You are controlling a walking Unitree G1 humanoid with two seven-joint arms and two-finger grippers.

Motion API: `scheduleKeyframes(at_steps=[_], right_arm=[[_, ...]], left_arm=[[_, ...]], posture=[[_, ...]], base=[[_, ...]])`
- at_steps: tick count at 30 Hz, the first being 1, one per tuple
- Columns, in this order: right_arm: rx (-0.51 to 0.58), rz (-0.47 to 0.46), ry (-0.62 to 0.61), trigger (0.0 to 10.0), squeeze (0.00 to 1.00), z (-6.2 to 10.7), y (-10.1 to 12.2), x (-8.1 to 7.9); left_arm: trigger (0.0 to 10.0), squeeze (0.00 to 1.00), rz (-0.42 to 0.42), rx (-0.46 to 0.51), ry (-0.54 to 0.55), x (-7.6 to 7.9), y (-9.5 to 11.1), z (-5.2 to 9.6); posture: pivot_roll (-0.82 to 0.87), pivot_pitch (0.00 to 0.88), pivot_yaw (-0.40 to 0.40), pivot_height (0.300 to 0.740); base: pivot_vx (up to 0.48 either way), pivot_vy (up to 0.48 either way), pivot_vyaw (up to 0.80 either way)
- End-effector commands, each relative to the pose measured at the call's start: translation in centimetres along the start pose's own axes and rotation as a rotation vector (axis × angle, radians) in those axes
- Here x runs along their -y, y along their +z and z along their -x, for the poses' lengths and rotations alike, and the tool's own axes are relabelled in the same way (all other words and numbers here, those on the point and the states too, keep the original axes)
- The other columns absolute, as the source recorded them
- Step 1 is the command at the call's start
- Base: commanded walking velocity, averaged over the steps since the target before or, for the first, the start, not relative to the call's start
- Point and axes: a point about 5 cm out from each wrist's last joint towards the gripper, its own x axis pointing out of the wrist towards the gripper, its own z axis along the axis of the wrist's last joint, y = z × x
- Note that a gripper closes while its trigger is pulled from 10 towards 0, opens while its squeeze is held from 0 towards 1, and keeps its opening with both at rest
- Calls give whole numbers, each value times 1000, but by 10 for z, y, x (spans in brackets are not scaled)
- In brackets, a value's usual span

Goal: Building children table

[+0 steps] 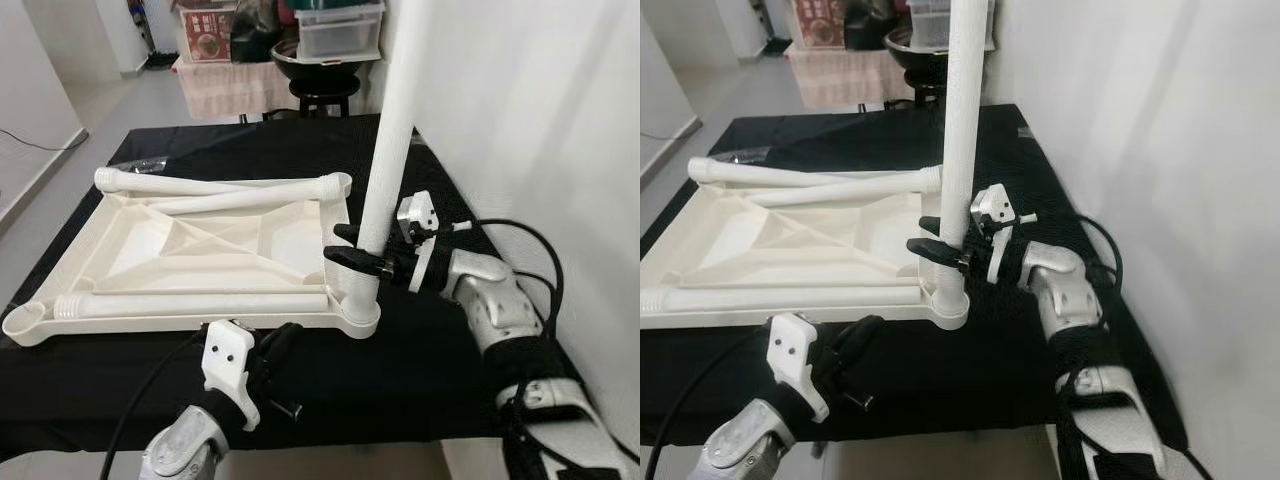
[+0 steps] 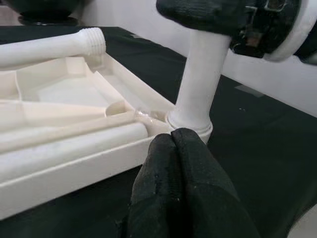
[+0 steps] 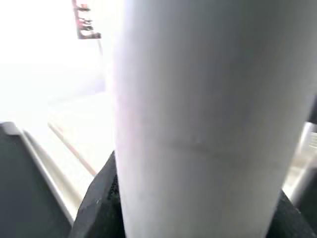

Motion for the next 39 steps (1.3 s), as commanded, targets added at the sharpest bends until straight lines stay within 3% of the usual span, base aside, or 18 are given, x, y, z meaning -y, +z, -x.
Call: scheduleKeyframes(at_steps=[1,2,3,5,6,10,11,13,14,15,16,20,24,25,28,30,34,39], right_arm=[[-151,-6,-254,0,0,12,-31,3],[-151,-6,-254,0,0,12,-31,3],[-166,-29,-342,0,0,16,-41,-14],[-166,-29,-342,0,0,16,-41,-14],[-173,-41,-362,0,0,11,-44,-32],[-172,-45,-367,0,0,6,-42,-30],[-180,-50,-366,4549,0,4,-41,-31],[-188,-52,-369,4549,0,3,-41,-32],[-180,-68,-379,10000,0,2,-39,-34],[-180,-68,-379,10000,0,2,-39,-34],[-159,-90,-342,10000,1000,-2,-35,-36],[-50,-181,-61,10000,1000,-15,-9,-38],[-13,-179,32,10000,1000,-15,0,-37],[8,-132,118,10000,0,-14,9,-33],[-8,15,378,10000,0,-8,27,-17],[-8,15,378,10000,0,-8,27,-17],[-49,36,519,10000,0,-8,35,-4],[-59,21,551,10000,0,-12,37,2]], left_arm=[[10000,0,4,-10,-1,-1,-1,1],[10000,0,4,-10,-1,-1,-1,1],[10000,0,4,-9,0,-2,0,1],[10000,0,4,-9,0,-2,0,1],[10000,0,6,-16,-9,-4,-2,0],[10000,0,5,-16,-9,-5,-2,-1],[10000,0,2,-13,-3,-5,-1,-1],[10000,0,0,-12,1,-5,-1,-2],[10000,0,-2,-10,6,-5,-1,-2],[10000,0,-2,-10,6,-5,-1,-2],[10000,0,-3,-10,9,-5,-1,-2],[10000,0,-5,-12,8,-4,-1,-1],[10000,0,-5,-13,6,-3,-1,-1],[10000,0,-4,-14,5,-3,-1,-1],[10000,0,-3,-15,2,-1,-1,0],[10000,0,-3,-15,2,-1,-1,0],[10000,0,-5,-18,1,1,-2,1],[10000,0,-11,-21,1,2,-2,2]], posture=[[-7,89,14,740],[-7,89,14,740],[-2,92,26,740],[-2,92,26,740],[-11,77,35,740],[-8,74,30,740],[-4,74,28,740],[-2,74,28,740],[7,73,23,740],[7,73,23,740],[13,73,21,740],[24,73,24,740],[25,73,23,740],[27,75,24,740],[33,75,20,740],[33,75,20,740],[38,75,16,740],[44,73,16,740]], base=[[0,0,0],[0,0,0],[0,0,0],[0,0,0],[0,0,0],[0,0,0],[0,0,0],[0,0,0],[0,0,0],[0,0,0],[0,0,0],[0,0,0],[0,0,0],[0,0,0],[0,0,0],[0,0,0],[0,0,0],[0,0,0]])
